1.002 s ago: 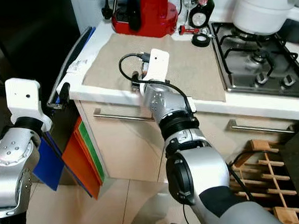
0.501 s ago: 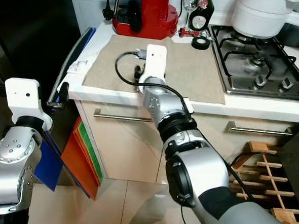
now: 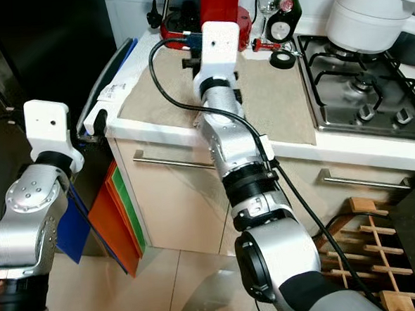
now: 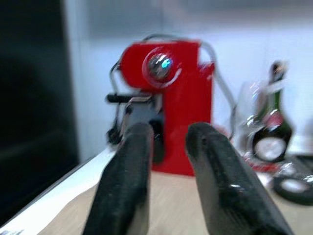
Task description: Restocking fridge
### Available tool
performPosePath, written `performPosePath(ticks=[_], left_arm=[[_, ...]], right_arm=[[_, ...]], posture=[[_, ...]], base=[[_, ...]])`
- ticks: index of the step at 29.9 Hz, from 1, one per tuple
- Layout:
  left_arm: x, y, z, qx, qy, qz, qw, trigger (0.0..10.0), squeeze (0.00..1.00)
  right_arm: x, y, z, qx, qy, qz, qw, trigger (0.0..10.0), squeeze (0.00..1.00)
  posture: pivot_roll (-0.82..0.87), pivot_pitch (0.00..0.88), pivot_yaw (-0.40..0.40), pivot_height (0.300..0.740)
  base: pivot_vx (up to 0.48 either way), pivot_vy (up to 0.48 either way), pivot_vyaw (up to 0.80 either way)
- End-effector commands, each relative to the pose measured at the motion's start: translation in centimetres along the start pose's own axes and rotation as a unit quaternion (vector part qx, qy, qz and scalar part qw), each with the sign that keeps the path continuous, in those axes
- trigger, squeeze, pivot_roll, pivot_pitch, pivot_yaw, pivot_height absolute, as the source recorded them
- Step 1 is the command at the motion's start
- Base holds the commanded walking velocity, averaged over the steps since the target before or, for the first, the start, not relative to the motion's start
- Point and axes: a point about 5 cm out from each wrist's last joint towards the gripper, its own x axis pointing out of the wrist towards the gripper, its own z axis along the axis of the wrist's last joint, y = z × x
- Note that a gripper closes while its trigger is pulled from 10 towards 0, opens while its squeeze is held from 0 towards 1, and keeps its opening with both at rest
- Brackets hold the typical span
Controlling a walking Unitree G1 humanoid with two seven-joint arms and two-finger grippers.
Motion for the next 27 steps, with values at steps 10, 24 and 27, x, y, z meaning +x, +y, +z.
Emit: performPosePath(ticks=[10, 24, 27], left_arm=[[0.6, -0.5, 0.0, 0.001, 0.001, -0.004, 1.000, 10.0, 0.00], [4.1, -3.6, 6.1, -0.039, -0.049, -0.057, 0.996, 10.0, 0.00], [5.0, -4.7, 6.3, -0.045, -0.042, -0.075, 0.995, 10.0, 0.00]], right_arm=[[0.4, -2.5, 3.8, -0.044, -0.107, -0.043, 0.992, 0.0, 0.00], [-5.2, -11.8, 2.8, -0.141, -0.097, -0.110, 0.979, 10.0, 0.00], [-6.6, -12.6, 2.2, -0.158, -0.082, -0.117, 0.977, 10.0, 0.00]], posture=[[0.09, 0.000, 0.016, 0.740], [-0.03, 0.000, 0.000, 0.740], [-0.06, 0.000, -0.008, 0.740]], base=[[0.000, 0.000, 0.00], [0.000, 0.000, 0.00], [0.000, 0.000, 0.00]])
